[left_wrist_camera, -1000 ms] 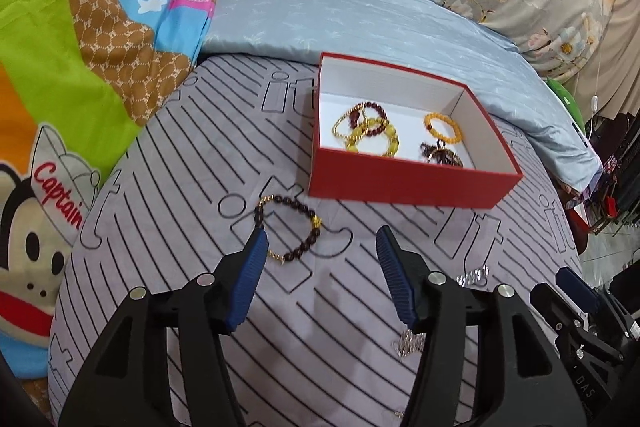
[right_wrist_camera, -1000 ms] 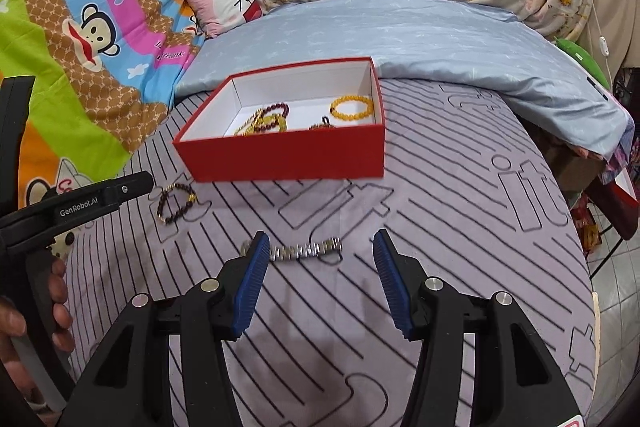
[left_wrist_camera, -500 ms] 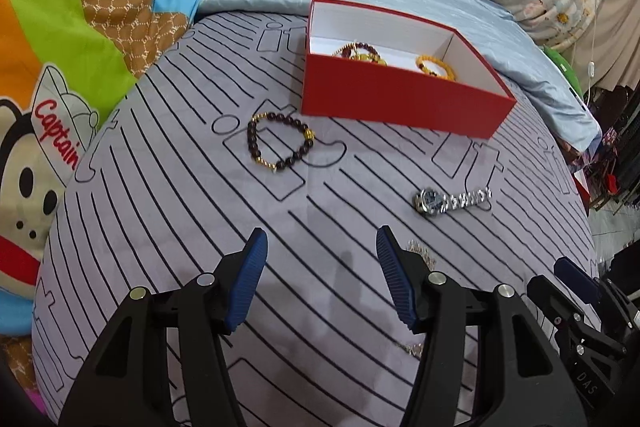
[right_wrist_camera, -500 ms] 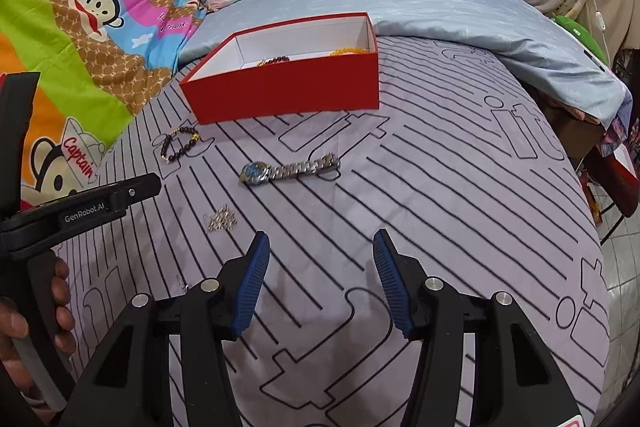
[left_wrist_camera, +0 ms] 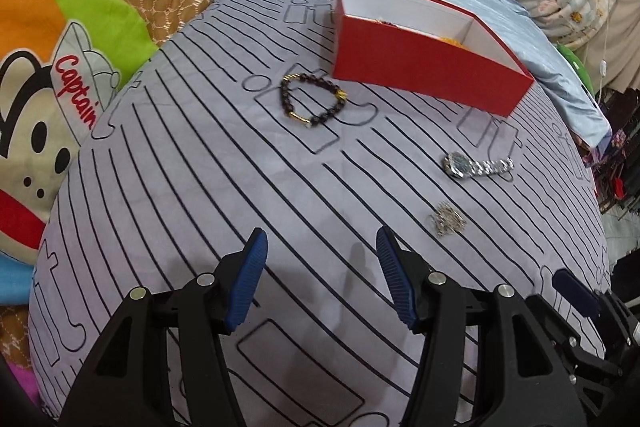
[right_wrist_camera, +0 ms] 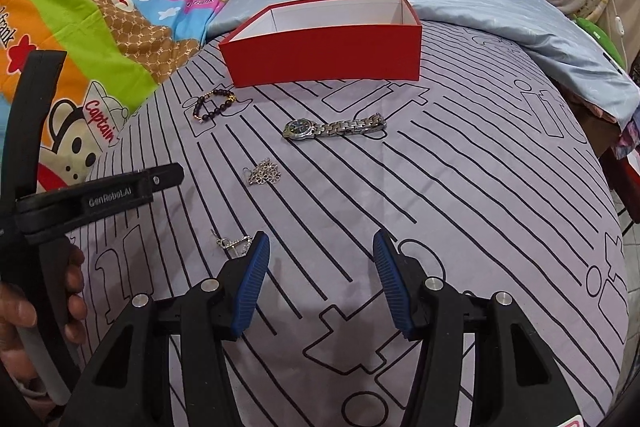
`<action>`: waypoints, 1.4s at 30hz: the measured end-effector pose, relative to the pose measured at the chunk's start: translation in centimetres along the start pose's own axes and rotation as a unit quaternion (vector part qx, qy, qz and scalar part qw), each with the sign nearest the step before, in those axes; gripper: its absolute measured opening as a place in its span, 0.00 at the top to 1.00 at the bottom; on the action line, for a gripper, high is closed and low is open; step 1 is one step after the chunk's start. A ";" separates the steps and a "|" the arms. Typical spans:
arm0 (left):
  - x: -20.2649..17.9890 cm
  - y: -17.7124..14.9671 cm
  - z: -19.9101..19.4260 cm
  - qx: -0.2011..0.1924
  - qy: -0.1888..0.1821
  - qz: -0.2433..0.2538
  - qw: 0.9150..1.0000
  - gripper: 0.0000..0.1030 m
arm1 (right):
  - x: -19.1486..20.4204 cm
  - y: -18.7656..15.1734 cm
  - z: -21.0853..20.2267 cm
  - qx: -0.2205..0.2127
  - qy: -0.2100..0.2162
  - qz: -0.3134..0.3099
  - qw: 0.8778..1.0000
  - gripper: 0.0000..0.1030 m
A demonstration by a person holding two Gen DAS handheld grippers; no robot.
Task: Organize jewelry
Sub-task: 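Grasp the dark red bead bracelet with the left tool while the right tool moves toward the silver watch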
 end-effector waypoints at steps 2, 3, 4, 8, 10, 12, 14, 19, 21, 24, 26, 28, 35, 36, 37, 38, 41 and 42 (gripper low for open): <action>0.9 0.9 0.1 -0.006 0.006 -0.010 1.000 0.48 | 0.0 0.1 0.1 0.000 0.001 0.000 1.000 0.49; 1.2 1.3 0.2 -0.008 0.008 -0.013 1.000 0.48 | 0.0 0.1 0.1 0.000 0.000 0.001 1.000 0.49; 1.6 1.8 0.4 -0.010 0.012 -0.018 1.000 0.48 | 0.0 0.1 0.1 0.001 0.001 0.001 1.000 0.49; 3.1 4.1 1.3 -0.020 0.023 -0.038 0.999 0.48 | 0.0 0.2 0.3 0.001 0.001 0.000 1.000 0.49; 3.4 5.4 2.1 -0.025 0.021 -0.041 0.999 0.48 | 0.0 0.3 0.3 0.001 0.000 0.000 1.000 0.49; 3.4 6.5 3.0 -0.023 0.024 -0.039 0.999 0.48 | 0.0 0.5 0.5 0.002 0.000 0.001 1.000 0.49; 3.2 7.2 3.8 -0.023 0.029 -0.036 0.999 0.50 | -0.1 0.7 0.6 0.001 -0.001 0.003 1.000 0.49; 2.6 8.5 5.7 -0.021 0.031 -0.025 0.999 0.55 | -0.5 1.3 1.0 0.000 -0.004 0.005 1.000 0.49; 2.3 8.7 6.4 -0.017 0.037 -0.019 0.999 0.58 | -0.6 1.5 1.1 -0.001 -0.005 0.007 1.000 0.49; 2.1 8.7 7.3 -0.009 0.034 -0.019 0.999 0.66 | -0.8 1.8 1.3 -0.001 -0.006 0.008 1.000 0.49; 2.0 8.6 7.8 -0.002 0.033 -0.018 0.999 0.74 | -1.0 1.9 1.5 -0.001 -0.007 0.010 1.000 0.49; 1.8 8.3 7.9 -0.001 0.035 -0.014 0.999 0.85 | -1.2 2.0 1.6 -0.001 -0.008 0.012 1.000 0.49; 1.1 7.3 7.3 0.000 0.022 -0.004 1.000 0.93 | -1.6 2.7 2.4 -0.002 -0.009 0.018 1.000 0.50; 1.0 6.9 7.0 0.000 0.020 -0.003 1.000 0.93 | -1.7 2.9 2.6 -0.002 -0.006 0.022 1.000 0.50; 0.9 6.5 6.7 0.001 0.019 -0.002 1.000 0.93 | -1.8 3.1 2.7 -0.002 -0.005 0.025 1.000 0.50; 0.8 6.0 6.4 0.002 0.018 0.000 1.000 0.93 | -1.9 3.2 2.9 -0.002 -0.004 0.028 1.000 0.50; 0.6 4.9 5.6 0.004 0.016 0.000 1.000 0.93 | -2.0 3.8 3.5 -0.001 0.001 0.036 0.999 0.51; 0.6 4.5 5.3 0.005 0.015 0.000 1.000 0.93 | -2.0 3.9 3.7 -0.001 0.002 0.037 0.999 0.51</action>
Point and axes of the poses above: each gripper's, at about its wrist camera, not at the fingertips, and z roughly the way its jaws point, x to its left, y to its top, the point moved 4 cm from there along z, roughly the way its jaws point, and after that the axes turned 4 degrees about -x, right-handed, at the moved point
